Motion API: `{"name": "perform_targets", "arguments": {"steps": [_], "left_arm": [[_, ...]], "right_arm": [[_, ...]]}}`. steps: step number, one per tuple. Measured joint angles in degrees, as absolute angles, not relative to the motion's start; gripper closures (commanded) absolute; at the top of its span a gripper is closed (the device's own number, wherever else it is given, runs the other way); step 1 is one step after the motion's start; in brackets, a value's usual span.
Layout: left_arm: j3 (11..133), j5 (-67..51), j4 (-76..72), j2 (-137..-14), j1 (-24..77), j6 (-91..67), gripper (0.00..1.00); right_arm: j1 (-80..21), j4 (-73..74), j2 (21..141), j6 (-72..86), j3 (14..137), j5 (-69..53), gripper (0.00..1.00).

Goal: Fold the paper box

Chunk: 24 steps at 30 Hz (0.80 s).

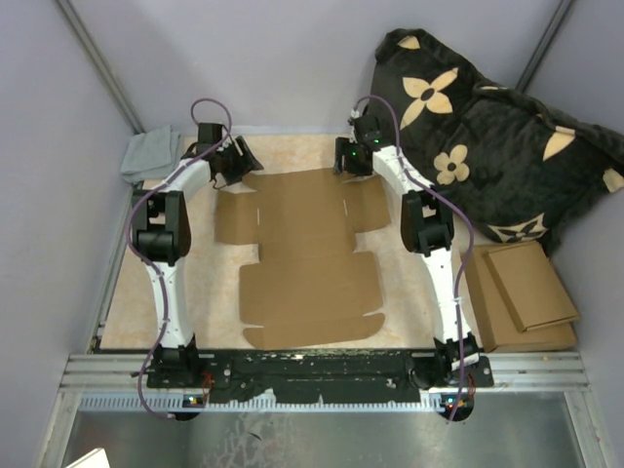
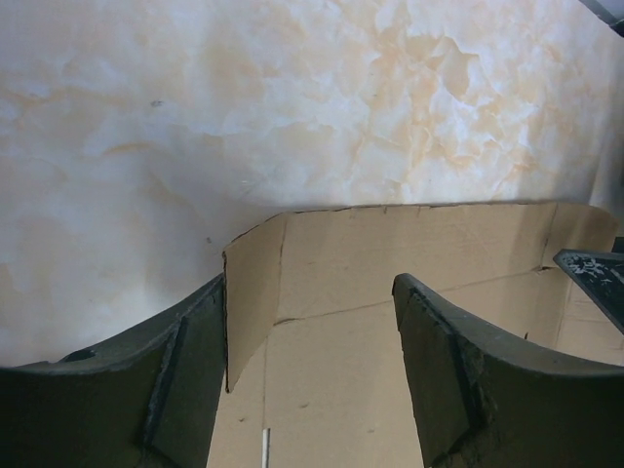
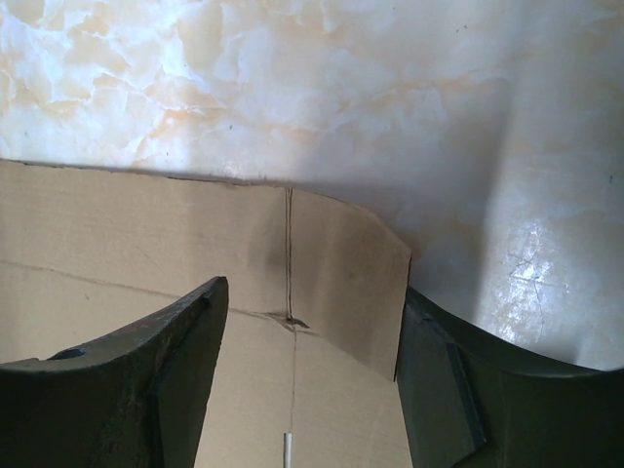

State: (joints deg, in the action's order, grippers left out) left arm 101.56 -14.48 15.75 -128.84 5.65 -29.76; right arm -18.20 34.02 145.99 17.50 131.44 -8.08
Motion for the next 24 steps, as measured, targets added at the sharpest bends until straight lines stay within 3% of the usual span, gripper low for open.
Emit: {"name": "perform_targets", "arguments": {"steps": [24], "left_arm": [[107.33, -17.74, 15.35, -129.51, 10.26, -30.85, 0.31]], "right_arm": [[-21.30, 31.33, 141.64, 16.19, 129.75, -12.45, 0.34]]}}
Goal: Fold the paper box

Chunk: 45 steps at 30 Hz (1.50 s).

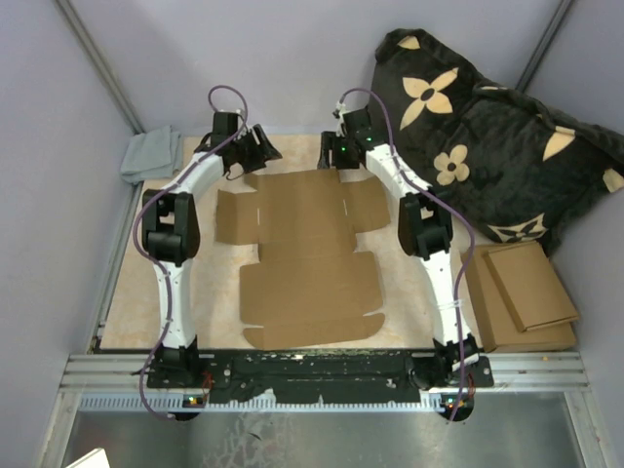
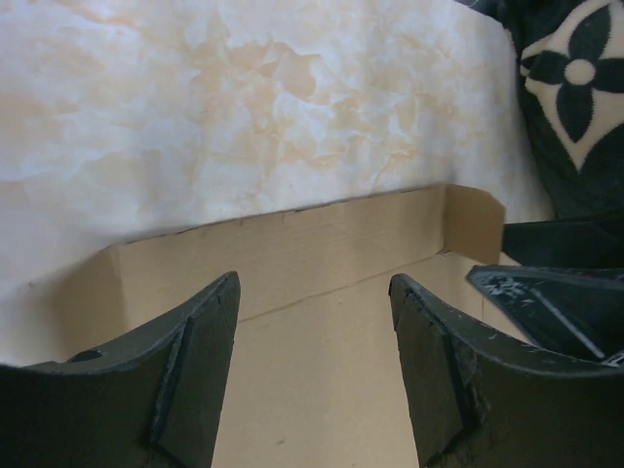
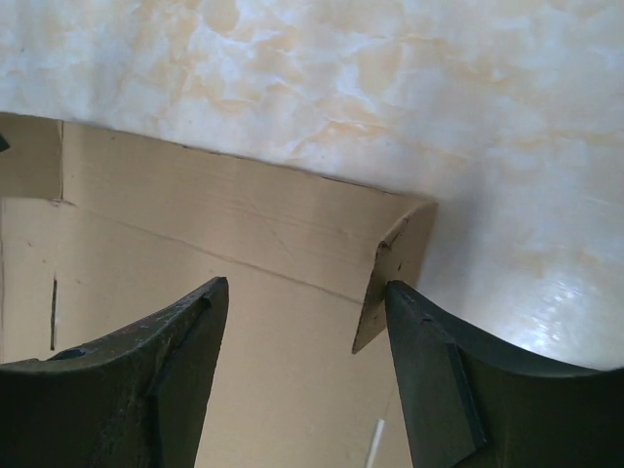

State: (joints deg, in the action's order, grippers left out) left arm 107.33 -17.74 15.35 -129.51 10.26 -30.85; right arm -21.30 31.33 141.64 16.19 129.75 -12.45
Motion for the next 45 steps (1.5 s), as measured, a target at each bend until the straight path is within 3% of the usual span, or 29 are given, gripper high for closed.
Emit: {"name": "perform_targets", "arguments": {"steps": [18, 32, 45], "left_arm": [[108.53, -17.98, 16.27, -135.70, 10.63, -31.29, 0.31], [102.80, -10.04, 20.01, -122.91, 5.30, -29.56, 0.31], [101.36, -11.68, 20.95, -125.29, 3.53, -30.55, 0.32]], "right_arm": [[-22.57, 27.97, 147.98, 16.95, 131.90, -16.36, 0.35], [-22.57, 26.35, 147.74, 17.28, 130.91, -16.27, 0.35], [-22.57, 26.37, 147.72, 17.41, 130.91, -16.23, 0.35]]}}
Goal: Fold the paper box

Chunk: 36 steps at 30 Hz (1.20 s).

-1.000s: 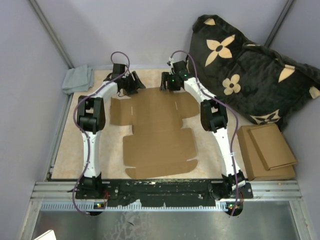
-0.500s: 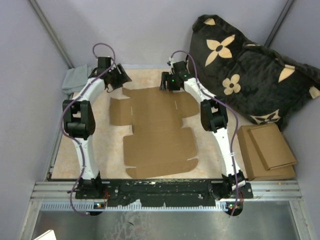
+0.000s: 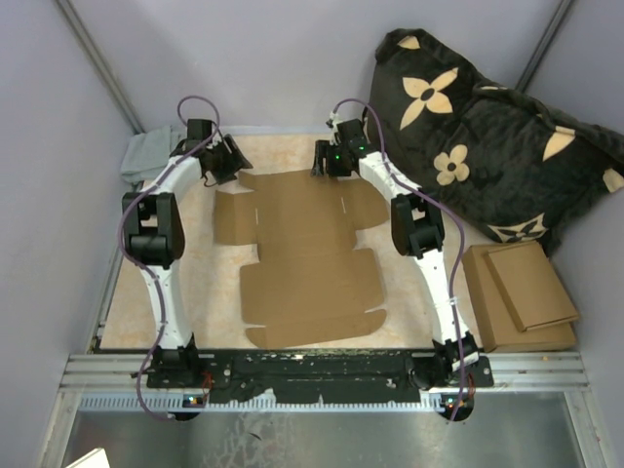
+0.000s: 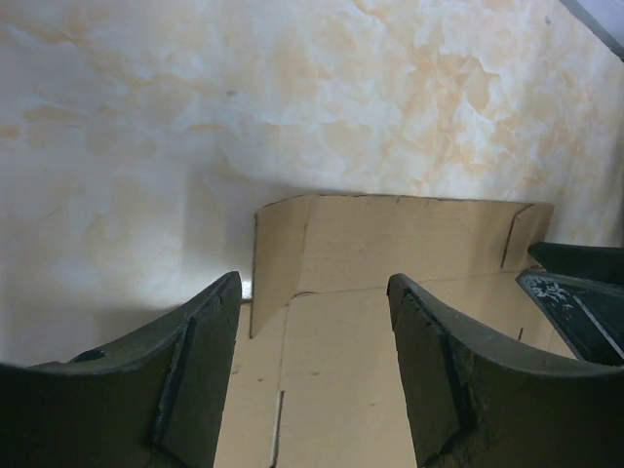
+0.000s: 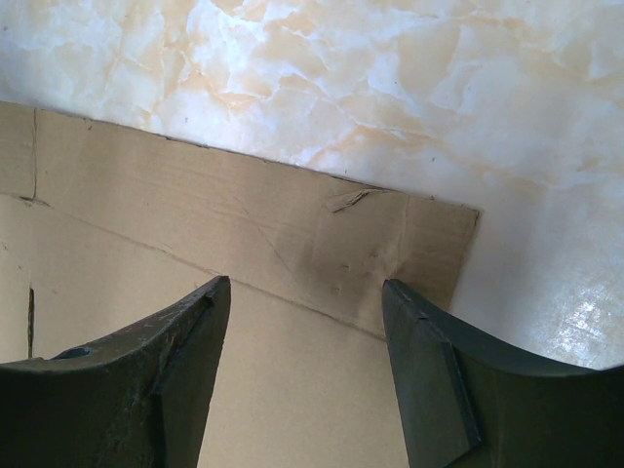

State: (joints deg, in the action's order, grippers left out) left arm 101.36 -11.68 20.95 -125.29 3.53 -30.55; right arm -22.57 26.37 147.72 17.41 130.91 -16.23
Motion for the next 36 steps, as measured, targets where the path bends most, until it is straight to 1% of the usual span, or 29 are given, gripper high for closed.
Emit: {"name": "perform_targets", "arguments": {"steps": [10, 19, 29, 36], "left_arm": [[102.83, -16.36, 19.64, -127.74, 5.21, -32.16, 0.33], [106.52, -19.11, 17.54, -129.91, 7.94, -33.76, 0.33], [110.74, -20.21, 17.04, -137.67, 9.23, -35.24, 0.35], [110.65, -19.64, 17.47, -137.23, 9.13, -35.70, 0.35]], "right_arm": [[-22.57, 26.37, 147.72, 17.41, 130.91, -16.29, 0.35], [-22.57, 26.39, 147.70, 17.39, 130.91, -16.29, 0.35], [-22.46, 26.33, 147.55, 17.56, 130.61, -16.34, 0.35], [-22.17, 25.47, 145.56, 17.72, 127.35, -16.38, 0.35]]}}
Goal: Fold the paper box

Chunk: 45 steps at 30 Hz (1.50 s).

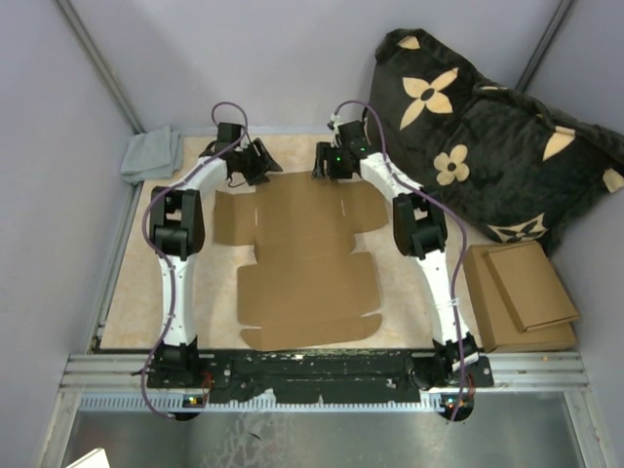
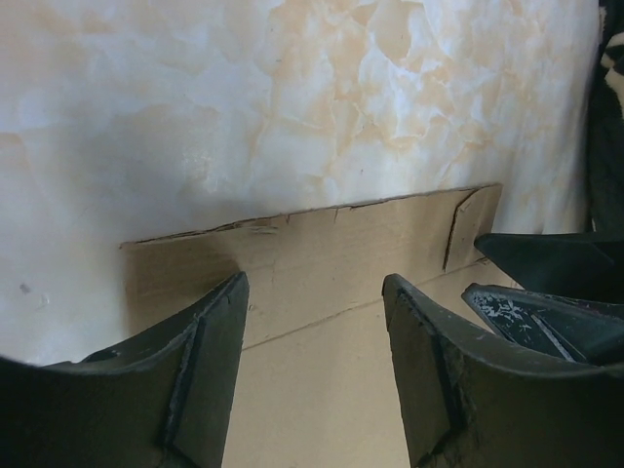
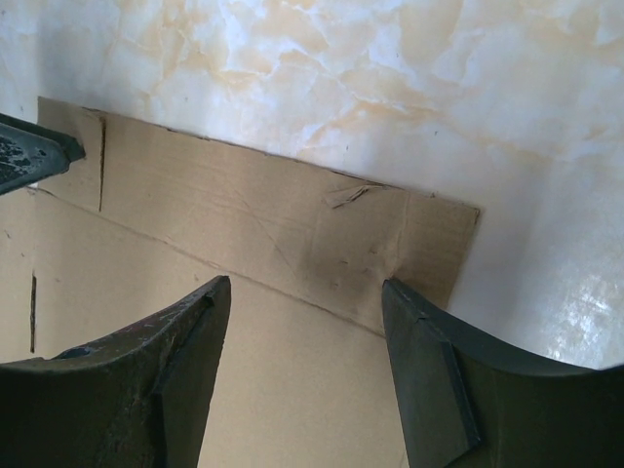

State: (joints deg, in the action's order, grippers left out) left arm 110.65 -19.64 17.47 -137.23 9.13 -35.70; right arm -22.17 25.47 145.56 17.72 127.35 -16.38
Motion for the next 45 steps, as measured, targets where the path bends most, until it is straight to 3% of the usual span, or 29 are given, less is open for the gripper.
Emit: {"name": "perform_targets", "arguments": {"steps": [14, 24, 33, 37, 41, 45], "left_arm": [[112.27, -10.35, 27.46, -123.98, 8.84, -29.54, 0.34], [121.91, -4.93, 36.62, -130.47, 8.84, -24.21, 0.37], [121.91, -4.97, 39.59, -134.19, 8.86, -23.24, 0.40], [121.91, -5.39, 39.53, -135.15, 8.93, -23.16, 0.55], [121.16, -6.26, 38.59, -135.68, 8.93, -23.11, 0.99], [120.27, -7.99, 37.23, -135.87, 8.95, -22.81, 1.00]], "right_arm": [[-19.84, 33.26, 128.97, 16.58, 116.97, -10.09, 0.32], [-19.70, 33.91, 111.92, 16.05, 102.15, -5.80, 0.32], [-19.70, 34.00, 110.41, 16.25, 94.04, -5.50, 0.32], [-19.70, 33.76, 110.32, 16.27, 93.71, -5.50, 0.32], [-19.70, 33.39, 109.51, 16.25, 93.01, -5.50, 0.32], [-19.70, 33.52, 109.23, 16.25, 92.95, -5.50, 0.32]]}}
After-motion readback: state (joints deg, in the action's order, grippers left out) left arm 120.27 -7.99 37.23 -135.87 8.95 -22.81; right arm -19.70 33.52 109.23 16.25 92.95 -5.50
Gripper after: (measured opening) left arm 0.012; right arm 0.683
